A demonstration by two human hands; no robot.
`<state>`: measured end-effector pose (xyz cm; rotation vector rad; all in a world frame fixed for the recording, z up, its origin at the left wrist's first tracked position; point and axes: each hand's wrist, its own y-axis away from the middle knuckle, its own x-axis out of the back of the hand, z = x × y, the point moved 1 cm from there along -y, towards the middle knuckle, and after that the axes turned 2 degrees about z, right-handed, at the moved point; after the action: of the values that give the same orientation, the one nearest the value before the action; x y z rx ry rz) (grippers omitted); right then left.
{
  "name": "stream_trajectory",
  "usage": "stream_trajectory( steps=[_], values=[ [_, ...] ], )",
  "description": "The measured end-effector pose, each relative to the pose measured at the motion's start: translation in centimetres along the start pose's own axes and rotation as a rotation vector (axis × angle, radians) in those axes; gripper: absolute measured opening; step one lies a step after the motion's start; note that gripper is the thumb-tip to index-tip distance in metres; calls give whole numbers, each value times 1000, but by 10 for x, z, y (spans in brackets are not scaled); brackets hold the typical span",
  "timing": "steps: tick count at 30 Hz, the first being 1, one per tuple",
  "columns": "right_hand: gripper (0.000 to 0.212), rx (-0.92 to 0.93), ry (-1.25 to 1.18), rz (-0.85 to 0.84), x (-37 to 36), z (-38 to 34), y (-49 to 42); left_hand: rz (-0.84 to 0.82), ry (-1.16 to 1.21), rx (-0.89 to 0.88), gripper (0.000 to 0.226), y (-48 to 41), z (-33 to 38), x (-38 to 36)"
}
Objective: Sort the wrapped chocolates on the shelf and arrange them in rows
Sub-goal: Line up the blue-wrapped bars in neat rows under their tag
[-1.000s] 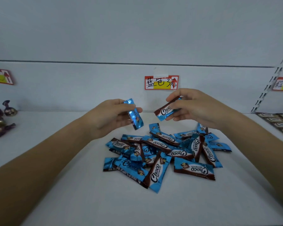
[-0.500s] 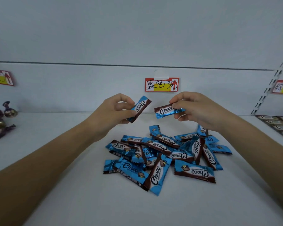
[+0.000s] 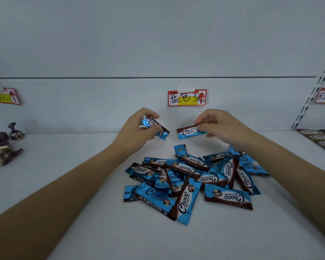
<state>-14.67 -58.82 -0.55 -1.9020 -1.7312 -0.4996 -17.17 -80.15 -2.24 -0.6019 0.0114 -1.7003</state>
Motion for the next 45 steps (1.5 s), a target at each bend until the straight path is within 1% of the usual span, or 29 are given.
stream_trajectory(
  steps=[1,2,4,5,6,7,9,10,12,16,26,30,31,32,34,35,37,39,42,45],
  values=[
    [11,33,73,4,-4,3,-1,-4,-69,9,10,-3,-4,-3],
    [10,68,169,3,-8,7,-3,-16,-168,12,10,-4,-9,-6],
    [6,141,389,5,-13,14,-6,-9,-414,-32,19,-6,-19,-8],
    [9,182,462,11,-14,14,-6,3,-504,-89,22,-6,-20,-7],
    [13,214,494,7,-13,13,-5,-9,-554,-154,23,-5,-19,-6],
    [16,238,504,-11,-12,11,-4,-56,-593,-221,23,-4,-17,-4],
    [18,272,539,-61,-12,8,-2,-202,-706,-330,25,-1,-15,0],
    [19,284,573,-75,-12,7,-2,-253,-753,-347,28,0,-15,1],
    [20,287,608,-75,-14,9,-4,-274,-802,-330,31,-2,-17,3],
    [21,284,615,-49,-17,10,-9,-271,-821,-309,34,-7,-19,1],
    [23,311,631,-44,-22,12,-14,-282,-870,-336,34,-7,-19,4],
    [29,290,535,-63,-2,4,-9,-243,-834,-377,33,-4,-17,5],
    [28,278,505,-71,9,1,-6,-246,-806,-398,33,-2,-14,5],
    [25,257,478,-102,22,-1,-2,-268,-773,-430,34,0,-11,4],
    [19,205,440,-222,44,-3,6,-371,-709,-498,37,4,-1,-2],
    [20,176,440,-290,53,-1,9,-442,-691,-517,39,6,3,-6],
    [31,103,501,-407,64,6,15,-576,-705,-520,41,8,11,-14],
    [39,44,579,-479,69,16,20,-646,-768,-494,41,8,15,-20],
    [44,19,602,-500,72,32,26,-645,-835,-438,37,8,21,-20],
    [36,31,600,-466,71,38,27,-685,-839,-360,27,9,30,-22]
  ],
)
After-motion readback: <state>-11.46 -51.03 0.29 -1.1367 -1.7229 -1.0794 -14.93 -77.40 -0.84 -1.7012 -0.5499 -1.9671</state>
